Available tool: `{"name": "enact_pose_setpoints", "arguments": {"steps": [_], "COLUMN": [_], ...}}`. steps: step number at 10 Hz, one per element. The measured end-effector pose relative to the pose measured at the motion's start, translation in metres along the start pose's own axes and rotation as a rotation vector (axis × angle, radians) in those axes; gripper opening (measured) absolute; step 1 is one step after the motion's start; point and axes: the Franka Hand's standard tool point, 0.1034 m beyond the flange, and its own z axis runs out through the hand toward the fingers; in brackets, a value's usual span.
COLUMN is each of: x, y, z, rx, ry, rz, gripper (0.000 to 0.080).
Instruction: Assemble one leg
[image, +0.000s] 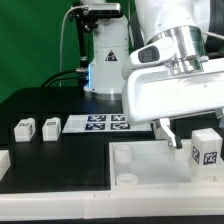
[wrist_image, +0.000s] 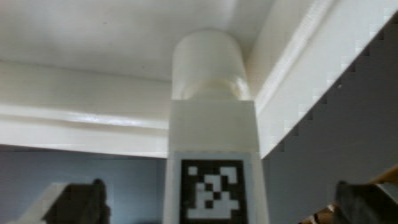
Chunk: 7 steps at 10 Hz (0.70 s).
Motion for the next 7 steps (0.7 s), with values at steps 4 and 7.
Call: {"name": "enact_pose_setpoints", "arguments": {"steps": [4,7], "x": [-0.001,0.021], "y": [-0.001,-0.007], "z": [-0.001,-0.023], "rx": [0.004,0.029], "ry": [-0.016,-0.109], "rz": [0.003,0.000], "gripper": [0.0649,0.0649]}}
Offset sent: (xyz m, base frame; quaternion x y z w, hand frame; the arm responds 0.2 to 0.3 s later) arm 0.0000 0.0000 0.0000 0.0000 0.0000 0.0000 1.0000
